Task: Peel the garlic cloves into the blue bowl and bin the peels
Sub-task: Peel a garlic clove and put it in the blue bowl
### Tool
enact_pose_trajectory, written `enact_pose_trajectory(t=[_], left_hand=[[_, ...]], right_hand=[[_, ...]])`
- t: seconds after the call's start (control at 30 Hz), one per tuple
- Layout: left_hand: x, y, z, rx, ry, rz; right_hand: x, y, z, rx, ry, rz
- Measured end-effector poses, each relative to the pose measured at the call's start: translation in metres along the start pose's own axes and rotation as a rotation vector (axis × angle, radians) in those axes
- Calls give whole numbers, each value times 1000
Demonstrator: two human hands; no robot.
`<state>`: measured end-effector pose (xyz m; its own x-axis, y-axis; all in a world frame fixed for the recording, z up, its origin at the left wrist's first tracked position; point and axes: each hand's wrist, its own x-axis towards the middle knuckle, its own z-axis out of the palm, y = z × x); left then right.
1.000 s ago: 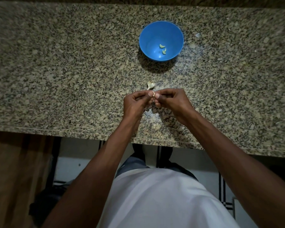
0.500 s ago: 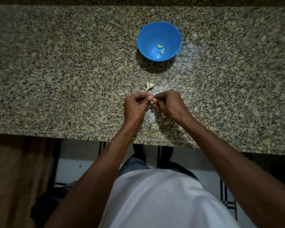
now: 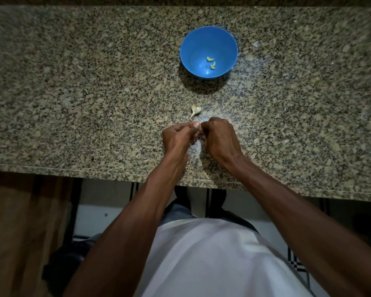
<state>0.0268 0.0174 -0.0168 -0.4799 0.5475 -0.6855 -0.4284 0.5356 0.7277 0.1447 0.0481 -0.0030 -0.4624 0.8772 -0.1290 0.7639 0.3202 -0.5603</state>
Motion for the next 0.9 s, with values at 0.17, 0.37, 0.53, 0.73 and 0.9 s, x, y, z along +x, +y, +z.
enact_pose_trajectory(t=[0.17,0.37,0.53,0.73,0.9], left_hand=[[8,3,-19,85,-226,64],[18,9,-29,239,-407,212],[9,9,-11,284,-157,258],[3,8,8,195,55,141],[5,11,10,77,38,-62]], right_hand=[[8,6,-13,234,-97,121],[17,21,-25,408,-305,254],[17,13,-20,241,-162,146],[13,4,-5,90,-55,95],[11,6,-2,76,8,81]])
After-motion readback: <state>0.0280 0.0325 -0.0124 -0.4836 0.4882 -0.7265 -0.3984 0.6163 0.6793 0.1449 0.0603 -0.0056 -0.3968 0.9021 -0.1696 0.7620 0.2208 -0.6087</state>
